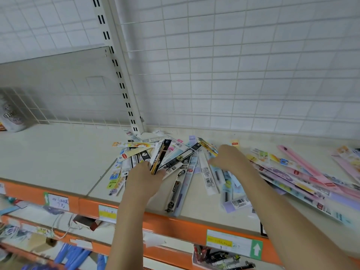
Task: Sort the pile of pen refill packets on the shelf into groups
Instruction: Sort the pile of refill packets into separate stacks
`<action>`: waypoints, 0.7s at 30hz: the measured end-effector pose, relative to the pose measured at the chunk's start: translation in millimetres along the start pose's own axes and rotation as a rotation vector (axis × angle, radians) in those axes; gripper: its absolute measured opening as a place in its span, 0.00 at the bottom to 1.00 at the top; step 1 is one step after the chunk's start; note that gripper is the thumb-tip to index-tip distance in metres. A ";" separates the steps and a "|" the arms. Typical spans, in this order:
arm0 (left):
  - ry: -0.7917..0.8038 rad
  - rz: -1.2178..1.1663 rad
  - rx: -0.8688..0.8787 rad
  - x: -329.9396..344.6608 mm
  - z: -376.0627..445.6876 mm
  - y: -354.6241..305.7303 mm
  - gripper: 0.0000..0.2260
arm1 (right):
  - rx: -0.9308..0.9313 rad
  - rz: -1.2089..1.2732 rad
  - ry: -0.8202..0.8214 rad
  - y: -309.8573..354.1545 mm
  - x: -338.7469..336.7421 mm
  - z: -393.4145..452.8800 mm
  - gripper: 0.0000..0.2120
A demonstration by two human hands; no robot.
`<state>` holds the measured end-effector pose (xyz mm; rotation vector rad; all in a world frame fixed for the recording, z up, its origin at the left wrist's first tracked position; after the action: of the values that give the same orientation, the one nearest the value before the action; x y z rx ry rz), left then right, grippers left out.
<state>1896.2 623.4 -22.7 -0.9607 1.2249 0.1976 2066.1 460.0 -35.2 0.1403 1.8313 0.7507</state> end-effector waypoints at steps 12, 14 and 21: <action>0.152 0.146 0.147 18.7 55.9 -39.1 0.11 | 0.023 0.143 -0.055 -2.6 -29.4 -16.7 0.08; 0.183 0.189 0.176 27.8 63.5 -49.0 0.12 | 0.025 0.189 -0.058 -3.1 -32.5 -21.5 0.05; 0.264 0.308 0.225 51.6 71.4 -61.0 0.05 | 0.080 0.288 -0.166 -13.8 -39.3 -36.2 0.12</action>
<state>2002.7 618.9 -34.3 -0.6123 1.6013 0.1738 2053.1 416.5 -3.9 0.5128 1.7009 0.8385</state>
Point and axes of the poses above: each hand's wrist, its own z-axis towards the middle knuckle, its own x-axis out of the palm, y = z × x, the point moved 5 cm from there along z, towards the middle knuckle, and after that the axes turned 10 degrees about z, right-handed, at the moved point
